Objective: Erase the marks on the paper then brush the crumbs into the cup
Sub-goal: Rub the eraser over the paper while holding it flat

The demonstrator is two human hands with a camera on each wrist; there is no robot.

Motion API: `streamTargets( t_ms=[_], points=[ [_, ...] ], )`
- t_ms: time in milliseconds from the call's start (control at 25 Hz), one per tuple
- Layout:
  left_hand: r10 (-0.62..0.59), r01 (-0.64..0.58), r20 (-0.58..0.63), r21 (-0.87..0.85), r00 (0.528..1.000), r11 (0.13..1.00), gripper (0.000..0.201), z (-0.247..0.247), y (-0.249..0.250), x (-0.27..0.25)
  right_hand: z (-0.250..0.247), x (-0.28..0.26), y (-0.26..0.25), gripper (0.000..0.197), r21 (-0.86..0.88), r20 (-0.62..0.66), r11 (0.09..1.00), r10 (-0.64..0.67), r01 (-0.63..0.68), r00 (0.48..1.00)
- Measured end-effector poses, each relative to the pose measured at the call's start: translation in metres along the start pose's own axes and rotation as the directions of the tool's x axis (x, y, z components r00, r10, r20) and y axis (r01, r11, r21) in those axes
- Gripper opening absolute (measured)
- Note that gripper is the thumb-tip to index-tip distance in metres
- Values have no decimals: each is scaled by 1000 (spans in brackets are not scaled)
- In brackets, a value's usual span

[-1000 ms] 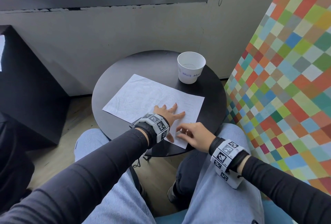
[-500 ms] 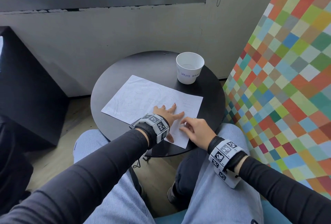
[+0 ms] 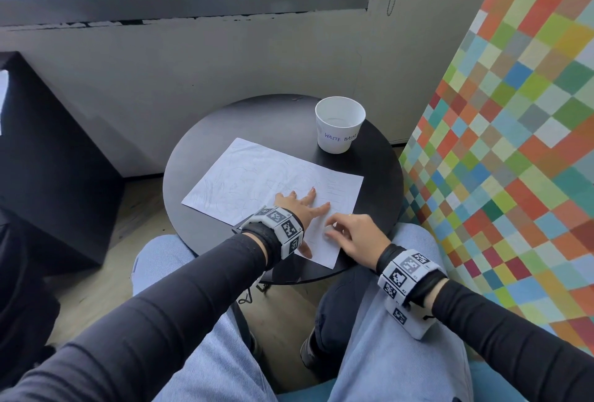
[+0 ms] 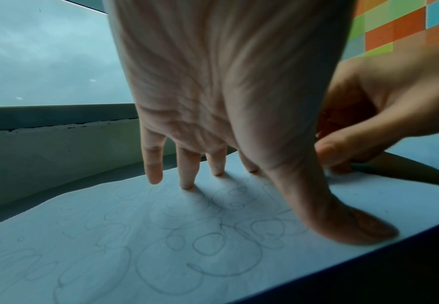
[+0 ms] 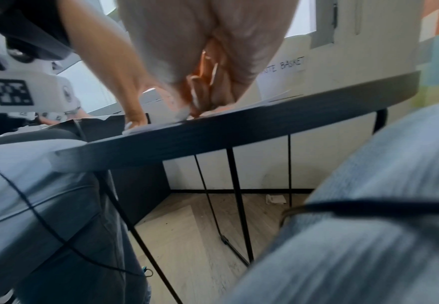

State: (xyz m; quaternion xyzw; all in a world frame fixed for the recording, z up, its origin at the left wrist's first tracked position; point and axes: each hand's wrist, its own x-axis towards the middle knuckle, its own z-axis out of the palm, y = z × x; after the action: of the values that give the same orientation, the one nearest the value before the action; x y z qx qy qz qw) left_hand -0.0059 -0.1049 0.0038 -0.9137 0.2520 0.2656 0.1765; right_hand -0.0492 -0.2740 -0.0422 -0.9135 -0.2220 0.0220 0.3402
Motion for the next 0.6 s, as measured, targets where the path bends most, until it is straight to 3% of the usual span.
streamTargets(
  t_ms=[40, 160, 320, 440, 600],
  points=[
    [0, 0, 4, -6, 1000, 1000, 124, 0, 0, 0, -2, 0, 2, 10, 2, -13, 1000, 7, -7, 1000],
    [-2, 2, 12, -1, 1000, 1000, 125, -1, 0, -1, -2, -5, -3, 12, -7, 148, 997, -76, 77, 986],
    [3, -3, 6, -9, 1000, 1000, 124, 0, 0, 0, -6, -1, 2, 11, 4, 2, 999, 43, -43, 999],
    [-3, 3, 8, 4, 1000, 1000, 125, 1, 0, 0, -2, -7, -6, 9, -1, 170, 998, -66, 67, 983],
    [-4, 3, -6, -9, 1000, 1000, 124, 1, 0, 2, -7, -1, -2, 9, -68, 58, 998, 4, 0, 998]
  ],
)
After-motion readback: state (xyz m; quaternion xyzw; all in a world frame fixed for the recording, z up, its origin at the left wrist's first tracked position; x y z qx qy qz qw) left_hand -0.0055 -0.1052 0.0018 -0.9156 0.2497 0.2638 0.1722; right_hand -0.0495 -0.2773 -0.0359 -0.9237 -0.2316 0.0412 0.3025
